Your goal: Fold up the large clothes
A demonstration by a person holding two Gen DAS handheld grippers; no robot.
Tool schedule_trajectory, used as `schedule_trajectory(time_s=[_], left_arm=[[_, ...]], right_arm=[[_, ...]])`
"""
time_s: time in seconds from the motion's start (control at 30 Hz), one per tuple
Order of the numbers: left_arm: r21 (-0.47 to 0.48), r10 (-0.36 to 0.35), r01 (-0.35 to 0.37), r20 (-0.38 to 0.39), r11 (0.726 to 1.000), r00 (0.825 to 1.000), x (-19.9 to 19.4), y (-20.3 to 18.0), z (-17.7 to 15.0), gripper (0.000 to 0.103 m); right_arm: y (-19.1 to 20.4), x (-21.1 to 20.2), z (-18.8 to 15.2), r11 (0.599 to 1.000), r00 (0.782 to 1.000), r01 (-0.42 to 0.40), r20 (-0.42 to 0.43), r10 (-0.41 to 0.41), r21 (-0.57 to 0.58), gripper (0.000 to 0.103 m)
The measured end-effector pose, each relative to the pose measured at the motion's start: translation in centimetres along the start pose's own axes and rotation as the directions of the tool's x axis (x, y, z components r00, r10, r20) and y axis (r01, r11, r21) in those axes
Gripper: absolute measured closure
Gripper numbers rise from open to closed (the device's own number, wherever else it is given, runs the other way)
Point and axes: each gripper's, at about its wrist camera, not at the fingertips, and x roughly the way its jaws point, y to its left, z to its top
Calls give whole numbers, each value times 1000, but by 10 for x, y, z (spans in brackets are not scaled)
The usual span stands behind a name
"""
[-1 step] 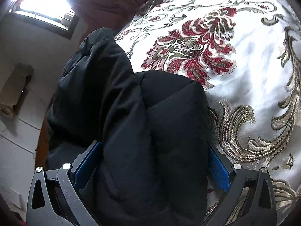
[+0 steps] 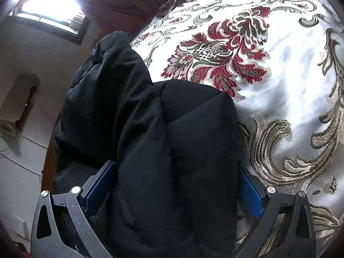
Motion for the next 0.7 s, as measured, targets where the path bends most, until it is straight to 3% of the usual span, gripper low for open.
schedule_trajectory(time_s=[0.13, 0.4, 0.57, 0.7], left_arm=[[-2, -33, 33, -26, 999, 999, 19, 0, 15, 0], [0, -75, 75, -63, 997, 995, 33, -3, 20, 0], [-5, -76, 75, -81, 997, 994, 37, -5, 22, 0], [-5, -114, 114, -112, 993, 987, 39, -7, 21, 0]], right_arm=[[-8, 4, 1, 999, 1000, -27, -9, 28, 18, 1], [-35, 7, 0, 979, 986, -162, 47, 157, 125, 1], [-33, 10, -6, 972, 978, -208, 28, 206, 107, 1], [-29, 9, -14, 954, 957, -289, 18, 289, 76, 1]])
